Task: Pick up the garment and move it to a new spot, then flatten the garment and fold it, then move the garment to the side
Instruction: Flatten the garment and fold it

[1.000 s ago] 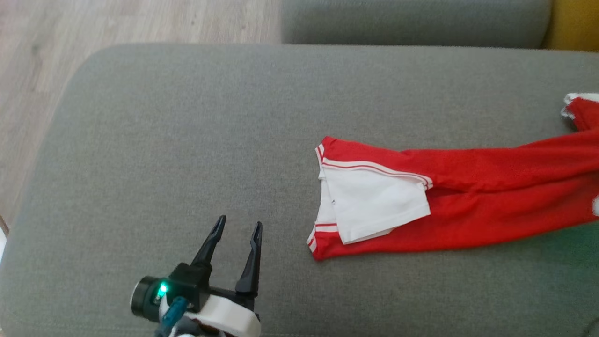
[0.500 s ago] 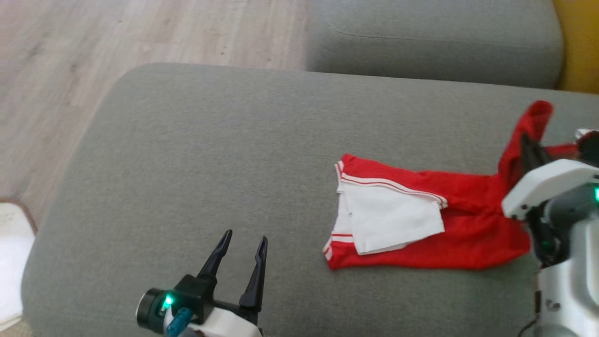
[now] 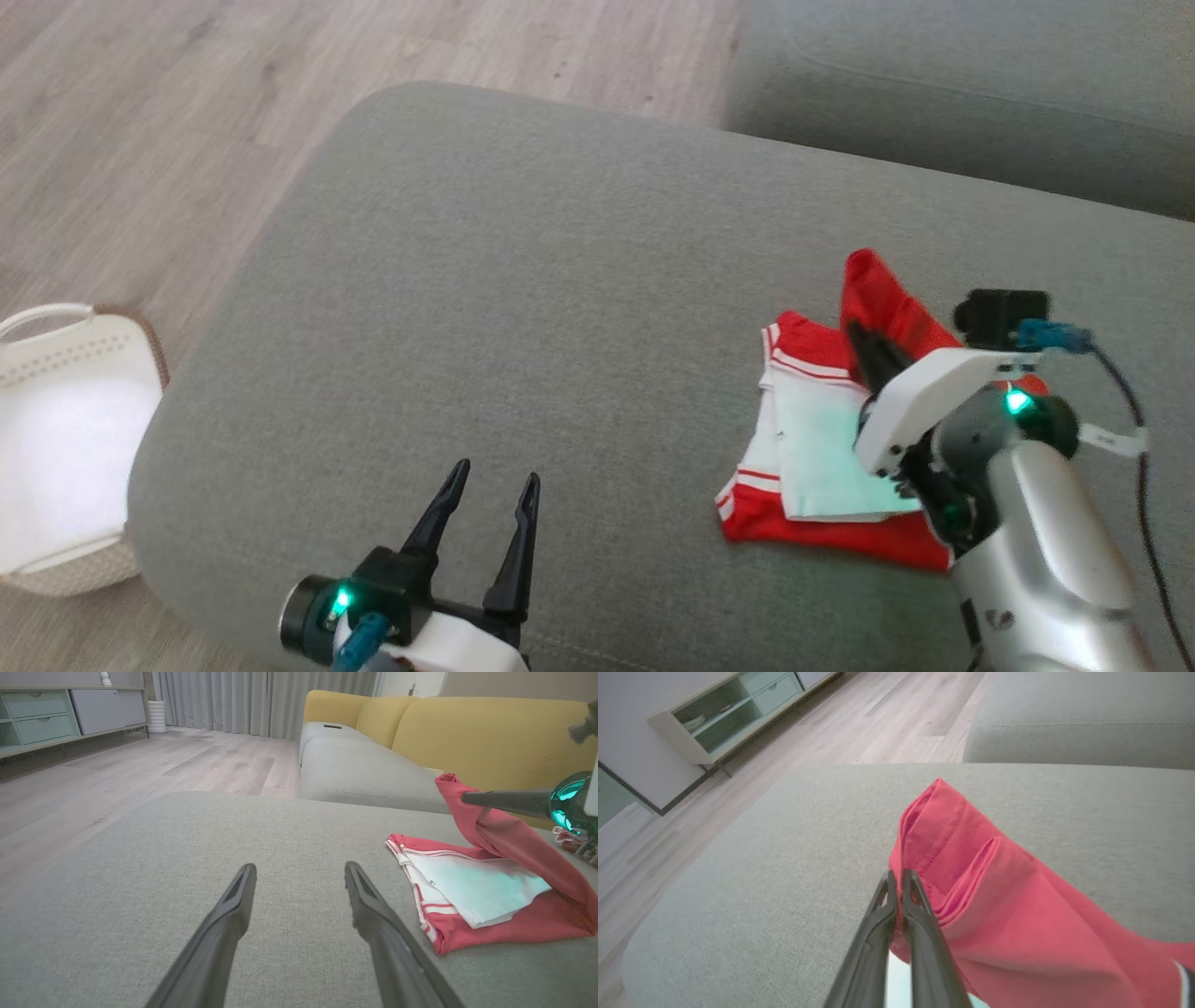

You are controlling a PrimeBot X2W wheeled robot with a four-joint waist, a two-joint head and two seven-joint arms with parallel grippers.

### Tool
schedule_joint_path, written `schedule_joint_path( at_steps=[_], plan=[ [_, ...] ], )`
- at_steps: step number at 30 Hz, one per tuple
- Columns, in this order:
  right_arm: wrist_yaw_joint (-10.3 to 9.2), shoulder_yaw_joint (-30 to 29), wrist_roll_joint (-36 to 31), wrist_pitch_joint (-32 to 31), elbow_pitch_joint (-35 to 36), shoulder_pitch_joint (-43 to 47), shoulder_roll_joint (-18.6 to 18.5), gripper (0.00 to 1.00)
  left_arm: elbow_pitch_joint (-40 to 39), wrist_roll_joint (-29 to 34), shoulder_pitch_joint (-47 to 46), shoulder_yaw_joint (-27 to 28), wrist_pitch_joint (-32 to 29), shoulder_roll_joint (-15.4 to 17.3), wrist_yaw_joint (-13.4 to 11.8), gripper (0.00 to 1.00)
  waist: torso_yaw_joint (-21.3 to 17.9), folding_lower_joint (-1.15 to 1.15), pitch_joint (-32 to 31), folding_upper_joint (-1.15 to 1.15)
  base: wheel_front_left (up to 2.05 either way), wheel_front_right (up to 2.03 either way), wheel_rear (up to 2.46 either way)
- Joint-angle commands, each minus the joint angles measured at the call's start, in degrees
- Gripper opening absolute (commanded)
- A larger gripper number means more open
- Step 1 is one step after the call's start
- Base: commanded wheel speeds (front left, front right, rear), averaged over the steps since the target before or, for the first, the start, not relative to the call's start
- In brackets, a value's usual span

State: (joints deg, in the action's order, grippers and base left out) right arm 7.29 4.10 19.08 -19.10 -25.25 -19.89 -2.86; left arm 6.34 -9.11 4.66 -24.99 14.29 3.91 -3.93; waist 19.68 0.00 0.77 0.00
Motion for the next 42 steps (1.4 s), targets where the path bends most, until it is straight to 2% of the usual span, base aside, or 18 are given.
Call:
schedule_joint_path(
  at_steps=[1,5,6,7,8,9,14,19,23,27,28,29,32,37,42],
  plan=[
    [0.20,2.6,0.5,0.9,0.2,-3.5,0.0,0.00,-1.5,0.5,-2.3,1.9,0.7,-0.7,0.3,1.00,1.3,0.00,0.5,0.00,0.00,0.00,0.00],
    [0.20,5.1,2.2,1.9,-3.5,-4.4,0.0,0.00,-1.5,0.3,-2.4,1.8,0.7,-0.9,0.1,1.00,2.2,0.00,1.0,0.00,0.00,0.00,0.00],
    [0.20,5.7,2.8,2.2,-4.2,-4.7,0.0,0.14,-1.5,0.2,-2.4,1.8,0.7,-0.9,0.0,1.00,2.2,0.00,1.0,0.00,0.00,0.00,0.00],
    [0.20,6.4,3.5,2.5,-4.7,-4.9,0.0,0.38,-1.5,0.2,-2.4,1.8,0.7,-0.9,0.0,1.00,2.3,0.00,1.1,0.00,0.00,0.00,0.00],
    [0.20,7.0,3.9,3.0,-5.0,-5.1,0.0,0.89,-1.5,0.1,-2.4,1.9,0.7,-0.9,-0.1,1.00,2.2,0.00,1.2,0.00,0.00,0.00,0.00],
    [0.20,7.5,4.6,3.6,-5.2,-5.3,0.0,1.00,-1.5,0.1,-2.3,2.0,0.7,-0.9,-0.2,1.00,2.0,0.00,1.2,0.00,0.00,0.00,0.00],
    [0.20,9.1,6.2,7.1,-4.4,-5.4,0.0,1.00,-1.3,0.1,-2.1,2.2,0.7,-1.0,-0.5,1.00,0.6,0.00,0.6,0.00,0.00,0.00,0.00],
    [0.20,7.9,7.9,8.3,-2.1,-3.8,0.0,1.00,-1.5,0.4,-2.0,2.7,0.7,-1.0,-0.7,1.00,-1.3,0.00,0.0,0.00,0.00,0.00,0.00],
    [0.20,5.0,8.2,6.9,-1.0,-2.0,-0.1,1.00,-1.7,0.6,-1.6,3.1,0.7,-1.0,-0.7,1.00,-2.2,0.00,-0.2,0.00,0.00,0.00,0.00],
    [0.20,1.6,12.2,1.1,0.3,0.3,-2.3,1.00,-1.8,0.9,-1.4,3.4,0.7,-1.0,-0.6,1.00,-2.7,0.00,-0.3,0.00,0.00,0.00,0.00],
    [0.20,0.9,14.0,-0.7,0.7,0.7,-3.1,0.38,-1.9,0.9,-1.4,3.4,0.7,-1.0,-0.5,1.00,-2.7,0.00,-0.2,0.00,0.00,0.00,0.00],
    [0.20,0.1,16.2,-2.6,0.9,0.9,-3.7,0.00,-1.9,0.9,-1.4,3.3,0.7,-1.0,-0.5,1.00,-2.6,0.00,0.0,0.00,0.00,0.00,0.00],
    [0.20,-2.2,21.5,-7.6,1.1,0.9,-6.3,0.00,-2.1,0.6,-1.7,2.7,0.7,-1.0,-0.3,1.00,-2.2,0.00,0.7,0.00,0.00,0.00,0.00],
    [0.20,-3.7,24.6,-12.8,-0.7,-0.1,-10.3,0.00,-2.0,0.0,-2.6,1.8,0.7,-1.0,-0.4,1.00,-1.0,0.00,2.0,0.00,0.00,0.00,0.00],
    [0.20,-3.2,27.5,-17.8,-3.4,-0.1,-11.9,0.00,-1.8,-0.5,-3.1,1.1,0.7,-1.0,-0.7,1.00,0.0,0.00,2.6,0.00,0.00,0.00,0.00]
  ],
)
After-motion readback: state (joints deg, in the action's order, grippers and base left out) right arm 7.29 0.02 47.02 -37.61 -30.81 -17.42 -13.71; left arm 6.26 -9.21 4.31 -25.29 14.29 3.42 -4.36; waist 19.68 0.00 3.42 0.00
